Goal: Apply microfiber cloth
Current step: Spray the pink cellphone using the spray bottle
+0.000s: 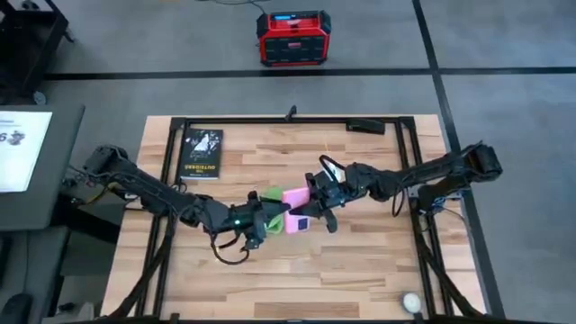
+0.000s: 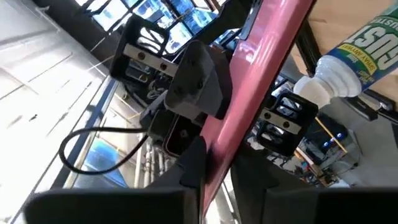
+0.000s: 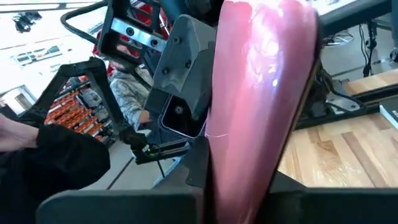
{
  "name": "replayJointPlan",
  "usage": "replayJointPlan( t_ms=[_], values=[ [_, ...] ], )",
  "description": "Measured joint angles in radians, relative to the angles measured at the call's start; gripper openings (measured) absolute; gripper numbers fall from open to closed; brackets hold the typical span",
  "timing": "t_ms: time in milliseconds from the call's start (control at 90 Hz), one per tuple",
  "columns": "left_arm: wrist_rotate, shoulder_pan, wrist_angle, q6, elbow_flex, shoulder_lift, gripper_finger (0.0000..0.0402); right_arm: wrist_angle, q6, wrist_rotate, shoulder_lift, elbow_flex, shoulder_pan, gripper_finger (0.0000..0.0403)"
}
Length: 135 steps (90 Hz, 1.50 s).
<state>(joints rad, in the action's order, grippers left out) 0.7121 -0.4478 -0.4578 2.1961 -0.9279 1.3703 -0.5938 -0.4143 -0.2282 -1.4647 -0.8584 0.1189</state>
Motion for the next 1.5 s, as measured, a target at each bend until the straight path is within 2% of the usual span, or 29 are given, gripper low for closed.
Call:
replayJointPlan(
  t_ms=[211,378,800,922,1122,1233,1344,1400,1500],
  values=[
    [0.054,-0.011,0.011,-0.039,-0.006,-0.042,0.0035,0.059,0.016,-0.039,-0.006,0.012,0.01,0.0013],
    [0.072,-0.02,0.093,-0.172,-0.004,-0.088,0.0035,0.024,0.015,-0.022,0.002,0.005,0.018,0.0013],
    [0.058,-0.026,0.271,-0.942,-0.002,-0.224,0.0035,0.078,0.063,0.027,0.011,-0.001,-0.004,0.0012],
    [0.059,-0.021,0.3,-1.13,-0.002,-0.255,0.0035,0.207,0.131,0.041,0.031,-0.075,-0.004,0.0012],
    [0.057,-0.021,0.396,-1.35,-0.002,-0.283,0.0036,0.532,0.305,0.204,0.058,-0.282,0.021,0.0012],
    [0.057,-0.021,0.444,-1.468,-0.002,-0.293,0.0036,0.617,0.388,0.319,0.079,-0.356,0.039,0.0012],
    [0.055,-0.022,0.494,-1.586,-0.002,-0.293,0.0036,0.685,0.422,0.491,0.12,-0.38,0.059,0.0012],
    [0.032,-0.023,0.524,-1.649,-0.002,-0.292,0.0036,0.722,0.422,0.575,0.141,-0.379,0.07,0.0012],
    [-0.076,-0.022,0.564,-1.771,-0.002,-0.292,0.0036,0.785,0.395,0.716,0.172,-0.379,0.096,0.0012]
  ],
)
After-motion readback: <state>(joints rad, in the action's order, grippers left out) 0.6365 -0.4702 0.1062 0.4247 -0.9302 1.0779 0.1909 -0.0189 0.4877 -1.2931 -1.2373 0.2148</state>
